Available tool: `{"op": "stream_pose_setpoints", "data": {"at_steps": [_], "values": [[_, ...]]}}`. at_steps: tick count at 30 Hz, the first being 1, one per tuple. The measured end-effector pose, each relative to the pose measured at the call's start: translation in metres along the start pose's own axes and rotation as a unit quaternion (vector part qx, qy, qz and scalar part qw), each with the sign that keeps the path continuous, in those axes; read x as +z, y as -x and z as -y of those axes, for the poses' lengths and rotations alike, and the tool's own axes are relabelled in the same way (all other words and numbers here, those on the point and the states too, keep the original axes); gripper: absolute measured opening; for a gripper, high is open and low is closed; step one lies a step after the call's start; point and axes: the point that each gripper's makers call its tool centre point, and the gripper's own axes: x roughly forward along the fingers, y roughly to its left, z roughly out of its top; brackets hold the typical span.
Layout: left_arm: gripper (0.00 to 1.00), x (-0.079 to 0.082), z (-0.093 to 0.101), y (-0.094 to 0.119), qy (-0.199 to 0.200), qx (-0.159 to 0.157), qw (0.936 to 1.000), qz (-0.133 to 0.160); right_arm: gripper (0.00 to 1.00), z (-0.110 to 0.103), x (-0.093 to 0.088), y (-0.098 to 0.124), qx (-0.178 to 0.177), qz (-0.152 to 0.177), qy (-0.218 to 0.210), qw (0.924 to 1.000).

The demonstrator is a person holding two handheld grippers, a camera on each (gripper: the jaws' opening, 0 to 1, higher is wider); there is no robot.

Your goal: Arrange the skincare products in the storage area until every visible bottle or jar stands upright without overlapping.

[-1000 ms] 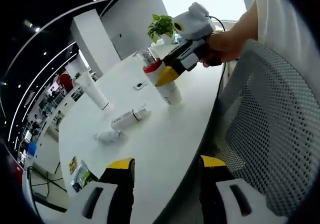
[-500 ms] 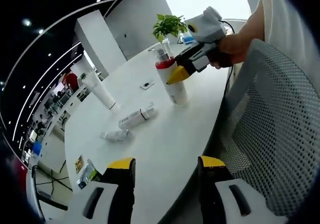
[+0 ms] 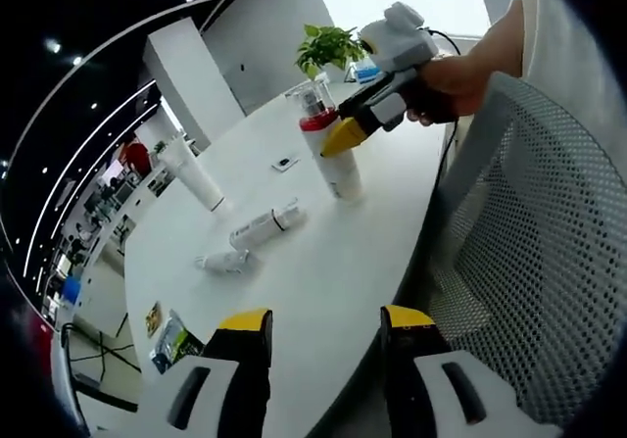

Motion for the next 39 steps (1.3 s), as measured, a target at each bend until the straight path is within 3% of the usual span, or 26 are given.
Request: {"op": "stream_pose_setpoints", "data": {"at_steps": [7, 16, 22, 24, 26, 32, 37, 39], "values": [[0.4, -0.002, 0.004, -0.001, -0.009, -0.009, 0.9999, -0.004, 0.63, 0.003, -0.01, 0.021, -0.038, 0.013, -0.078, 0.9962], [0.4, -0.013, 0.006, -0.004, 0.011, -0.02, 0.9994, -0.026, 0.69, -0.016, -0.006, 0.024, -0.019, 0.021, -0.084, 0.9961], [0.4, -0.014, 0.007, -0.003, 0.012, -0.021, 0.9994, -0.026, 0.69, -0.025, -0.004, 0.025, -0.018, 0.001, -0.065, 0.9978], [0.4, -0.016, 0.007, -0.004, 0.013, -0.023, 0.9992, -0.032, 0.66, -0.026, -0.011, 0.025, -0.022, -0.029, -0.019, 0.9992], [0.4, -0.018, 0.007, -0.004, 0.012, -0.023, 0.9991, -0.035, 0.64, -0.028, -0.013, 0.024, -0.021, -0.04, -0.011, 0.9989], [0.4, -0.02, 0.005, -0.004, 0.022, -0.025, 0.9987, -0.039, 0.64, -0.024, -0.013, 0.024, -0.026, -0.041, 0.0, 0.9988], [0.39, -0.024, 0.006, -0.005, 0.029, -0.04, 0.9971, -0.058, 0.64, -0.022, -0.014, 0.024, -0.029, -0.051, 0.018, 0.9981], [0.34, -0.035, 0.003, -0.002, 0.021, -0.043, 0.9948, -0.09, 0.63, -0.023, -0.012, 0.023, -0.026, -0.049, 0.028, 0.998]]}}
